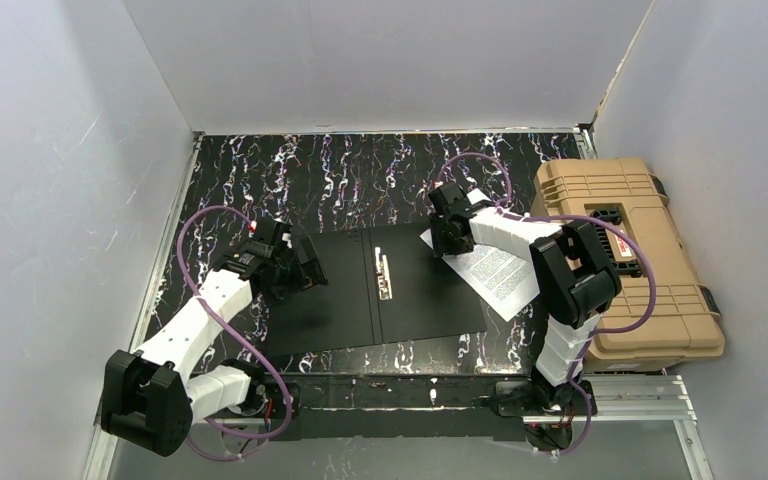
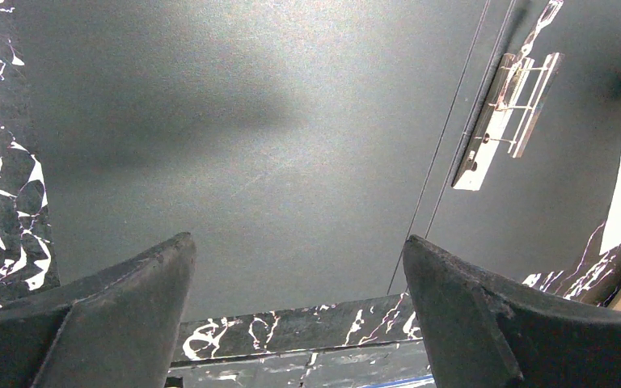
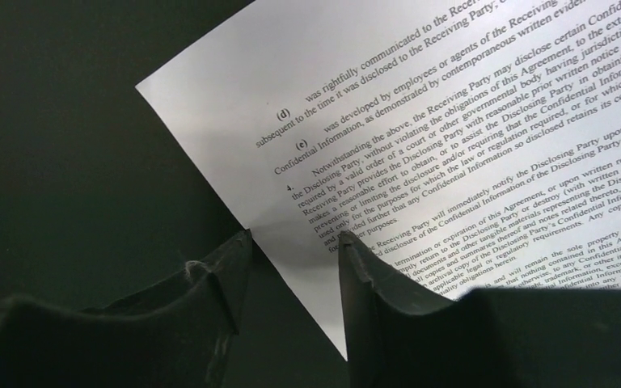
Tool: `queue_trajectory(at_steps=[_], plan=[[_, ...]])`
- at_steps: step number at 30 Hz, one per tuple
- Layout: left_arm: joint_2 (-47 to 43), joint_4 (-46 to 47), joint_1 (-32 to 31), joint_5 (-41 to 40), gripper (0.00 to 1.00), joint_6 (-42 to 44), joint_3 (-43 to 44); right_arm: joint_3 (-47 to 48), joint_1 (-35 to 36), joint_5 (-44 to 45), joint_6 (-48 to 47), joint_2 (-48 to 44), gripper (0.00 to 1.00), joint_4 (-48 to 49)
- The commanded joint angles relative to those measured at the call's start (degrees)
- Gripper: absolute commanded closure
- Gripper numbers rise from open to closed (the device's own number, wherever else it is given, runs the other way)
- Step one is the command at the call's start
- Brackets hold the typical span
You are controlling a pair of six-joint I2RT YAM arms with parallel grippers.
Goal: Put the files into the folder
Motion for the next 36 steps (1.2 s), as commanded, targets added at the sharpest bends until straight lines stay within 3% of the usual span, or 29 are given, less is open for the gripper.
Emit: queue_trajectory(at_steps=[1, 13, 15, 36], plan=[[-0.95, -1.7, -0.01, -0.04, 0.02, 0.92, 0.62, -1.19, -0.4, 1.29, -0.49, 1.35, 0.52, 0.46], [-0.55, -2.24, -0.01, -0.48, 0.02, 0.85, 0.79, -3.63, -0.67, 3.6, -1.19, 1.75, 0.88, 0.49], [-0.44, -2.25, -0.05, -0.5, 0.02, 0.79, 0.87, -3.17, -0.7, 3.74, -1.2, 1.48, 0.99, 0.44], [-2.02, -1.65, -0.02, 3.63, 0.02, 0.79, 2.91, 0.17, -0.73, -1.81, -0.86, -15.12, 0.99, -5.12]])
